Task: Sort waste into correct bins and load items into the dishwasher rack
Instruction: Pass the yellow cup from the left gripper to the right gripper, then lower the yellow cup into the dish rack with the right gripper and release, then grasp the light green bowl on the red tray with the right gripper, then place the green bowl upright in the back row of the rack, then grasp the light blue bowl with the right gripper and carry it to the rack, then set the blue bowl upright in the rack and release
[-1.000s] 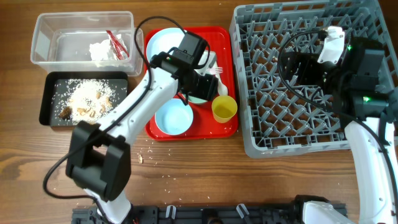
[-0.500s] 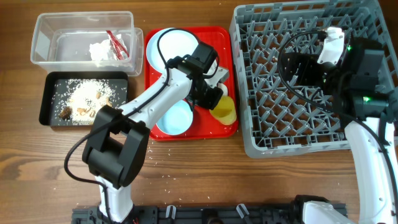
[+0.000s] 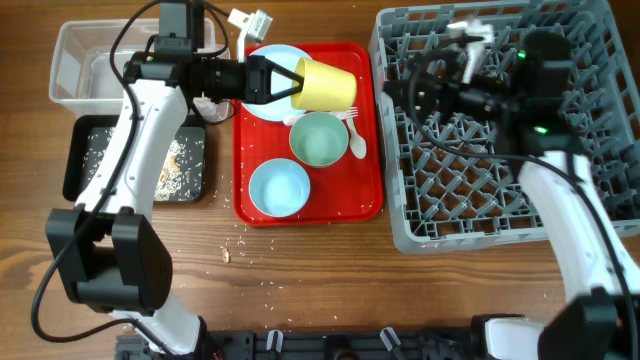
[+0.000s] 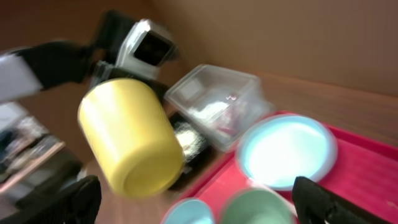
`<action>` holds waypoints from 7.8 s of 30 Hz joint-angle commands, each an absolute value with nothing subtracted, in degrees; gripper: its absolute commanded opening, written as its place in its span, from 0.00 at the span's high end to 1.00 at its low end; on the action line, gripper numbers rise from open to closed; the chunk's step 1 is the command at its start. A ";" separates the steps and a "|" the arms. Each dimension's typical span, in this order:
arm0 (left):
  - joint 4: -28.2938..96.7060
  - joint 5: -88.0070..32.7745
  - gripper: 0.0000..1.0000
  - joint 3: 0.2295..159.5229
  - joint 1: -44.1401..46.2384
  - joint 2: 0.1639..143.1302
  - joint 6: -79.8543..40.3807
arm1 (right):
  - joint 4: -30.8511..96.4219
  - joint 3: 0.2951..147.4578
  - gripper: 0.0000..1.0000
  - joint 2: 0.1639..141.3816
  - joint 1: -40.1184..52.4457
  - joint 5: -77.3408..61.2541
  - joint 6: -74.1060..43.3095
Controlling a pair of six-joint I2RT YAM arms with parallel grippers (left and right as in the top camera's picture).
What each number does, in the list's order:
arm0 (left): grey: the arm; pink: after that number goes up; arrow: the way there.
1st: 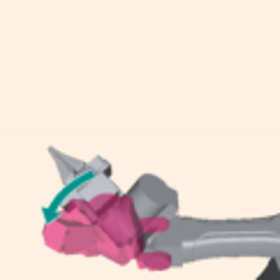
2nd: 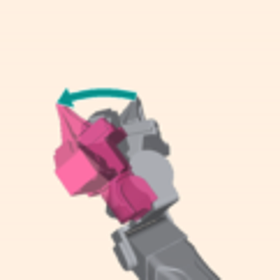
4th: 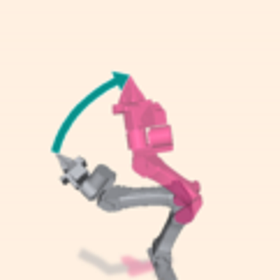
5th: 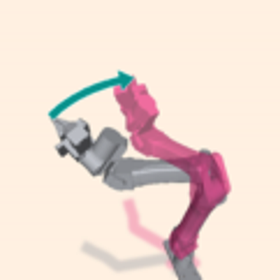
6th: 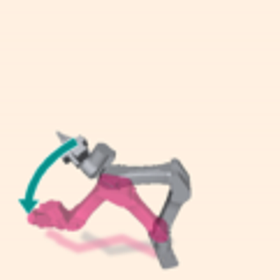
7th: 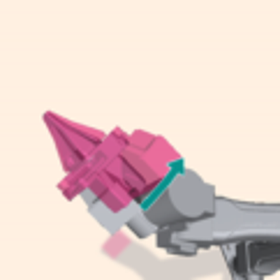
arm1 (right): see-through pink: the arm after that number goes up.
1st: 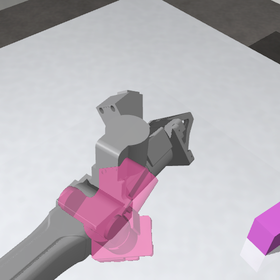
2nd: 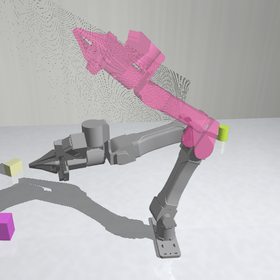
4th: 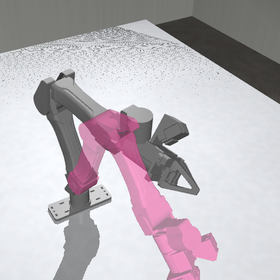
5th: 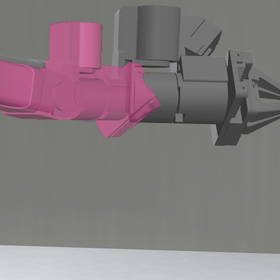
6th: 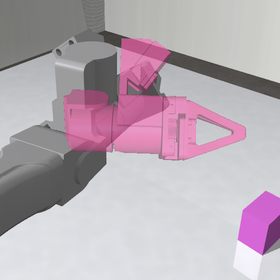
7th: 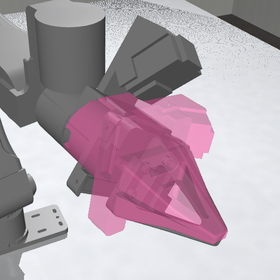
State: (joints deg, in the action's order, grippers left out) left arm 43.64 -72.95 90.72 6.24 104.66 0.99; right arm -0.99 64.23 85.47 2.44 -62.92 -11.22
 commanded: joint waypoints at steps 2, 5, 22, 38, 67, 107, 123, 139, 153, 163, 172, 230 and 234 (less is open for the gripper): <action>43.66 -80.51 0.96 91.13 7.90 104.07 1.08 | -14.79 64.95 0.01 90.50 8.62 -75.61 -21.56; 43.66 -80.53 0.96 91.13 8.27 104.07 1.06 | -18.83 64.95 0.07 91.09 11.97 -75.79 -22.74; 42.96 -73.80 0.56 91.13 6.28 104.07 1.08 | -15.86 64.97 0.60 90.96 3.88 -70.61 -27.90; 43.72 -30.11 0.51 91.07 3.14 104.14 1.08 | 48.01 89.97 0.59 90.85 10.83 0.16 -18.20; 44.82 -30.11 0.53 90.98 3.14 104.16 1.06 | 77.28 93.97 0.23 106.69 12.36 -7.16 -14.96; 46.09 -25.82 0.00 90.98 -7.79 103.92 -3.68 | 54.39 103.22 0.96 127.61 23.68 -12.78 -6.15; 45.89 -20.93 0.00 90.98 -7.79 103.92 -3.27 | 39.27 110.93 0.96 114.80 14.24 52.25 -10.55; 45.89 -20.93 0.00 90.98 -7.79 103.92 -3.27 | 29.82 110.13 0.96 127.57 18.79 61.10 9.43; 45.89 -20.93 0.00 90.98 -7.79 103.92 -3.27 | 28.80 110.13 0.96 130.72 22.02 68.79 15.66; 45.89 -20.93 0.00 90.98 -7.79 103.92 -3.27 | 30.79 110.13 0.37 132.75 26.98 72.58 20.53; 45.89 -20.93 0.00 90.98 -7.79 103.92 -3.27 | 36.77 110.26 0.00 127.83 33.06 49.91 20.05; 45.89 -20.93 0.00 90.98 -7.79 103.92 -3.27 | 88.03 108.53 0.96 118.67 24.67 65.76 -37.71; 45.89 -20.93 0.00 90.98 -7.79 103.92 -3.27 | 82.41 108.47 0.96 118.74 24.67 62.72 -26.52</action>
